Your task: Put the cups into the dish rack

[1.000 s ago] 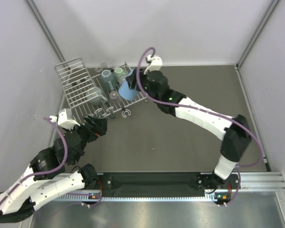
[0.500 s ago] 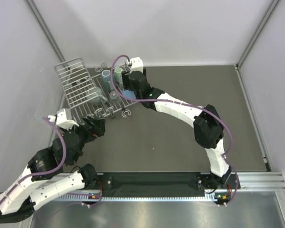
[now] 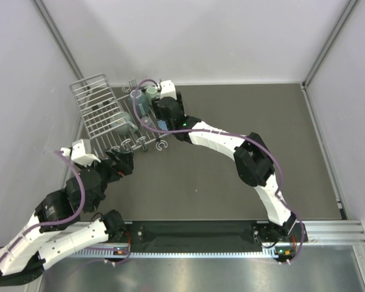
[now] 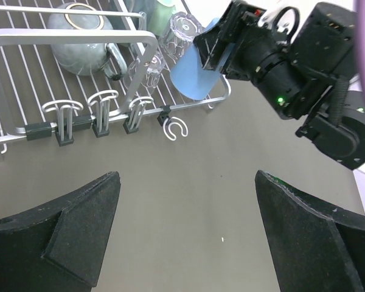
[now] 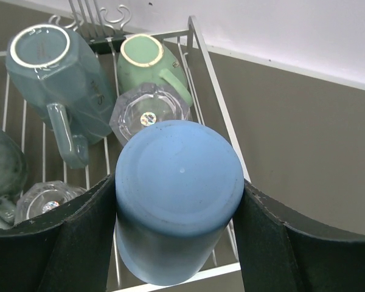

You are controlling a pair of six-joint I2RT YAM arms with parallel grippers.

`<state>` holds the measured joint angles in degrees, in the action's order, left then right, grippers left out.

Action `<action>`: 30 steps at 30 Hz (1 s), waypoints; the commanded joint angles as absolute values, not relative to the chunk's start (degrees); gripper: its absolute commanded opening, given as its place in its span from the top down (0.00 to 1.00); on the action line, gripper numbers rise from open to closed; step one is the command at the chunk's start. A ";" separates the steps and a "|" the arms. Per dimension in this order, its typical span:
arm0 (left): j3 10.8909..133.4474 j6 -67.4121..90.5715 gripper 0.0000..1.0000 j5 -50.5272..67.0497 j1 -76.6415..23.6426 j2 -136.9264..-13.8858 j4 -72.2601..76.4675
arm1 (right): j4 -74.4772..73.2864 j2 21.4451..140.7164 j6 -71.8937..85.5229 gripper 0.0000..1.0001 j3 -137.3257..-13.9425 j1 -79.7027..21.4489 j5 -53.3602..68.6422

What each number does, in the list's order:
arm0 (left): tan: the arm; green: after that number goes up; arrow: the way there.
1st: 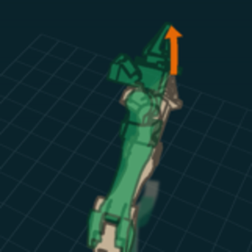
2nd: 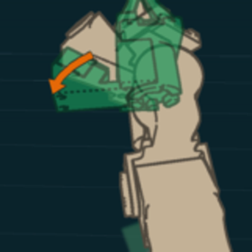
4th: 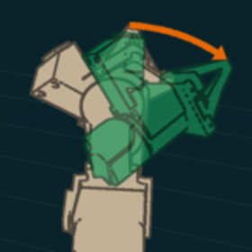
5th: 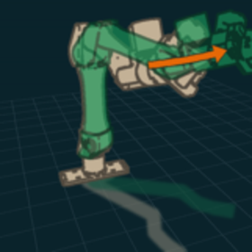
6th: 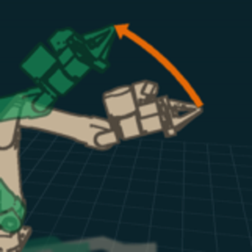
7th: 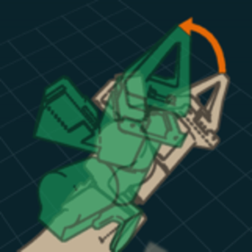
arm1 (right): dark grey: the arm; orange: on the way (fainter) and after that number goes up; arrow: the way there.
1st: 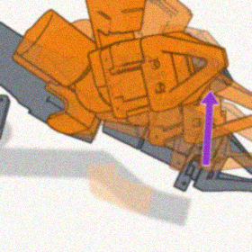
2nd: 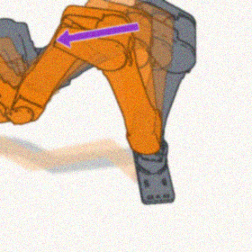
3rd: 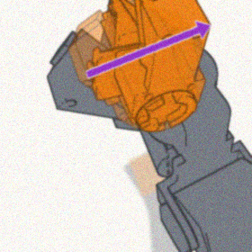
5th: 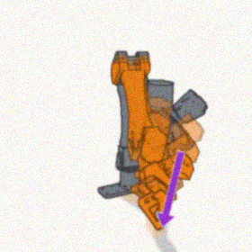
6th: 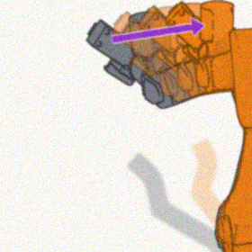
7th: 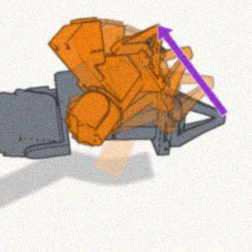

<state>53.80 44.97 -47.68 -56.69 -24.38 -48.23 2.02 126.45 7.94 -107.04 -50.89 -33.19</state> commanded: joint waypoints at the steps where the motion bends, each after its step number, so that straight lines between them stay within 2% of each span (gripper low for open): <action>1: 55.28 43.77 0.03 -49.48 -56.69 -23.56 -47.72 | 5.80 127.00 6.68 1.00 -110.13 -51.50 -34.81; 22: 55.20 42.89 0.03 -49.83 -56.69 -23.29 -47.37 | 13.89 132.28 1.49 1.00 -111.89 -51.94 -37.00; 24: 55.20 43.06 0.03 -49.57 -56.69 -23.38 -47.46 | 13.80 132.28 1.76 0.96 -111.36 -52.12 -36.91; 25: 55.20 43.15 0.03 -49.57 -56.69 -23.38 -47.37 | 13.80 132.19 1.76 0.88 -111.18 -52.29 -37.00; 30: 55.11 44.03 0.04 -48.96 -56.69 -23.38 -47.81 | 13.27 131.66 2.02 0.73 -109.69 -52.73 -37.18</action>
<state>53.80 43.97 -48.90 -56.69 -23.75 -48.25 9.85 131.90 2.07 -108.55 -51.66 -36.21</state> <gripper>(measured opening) 0.968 0.654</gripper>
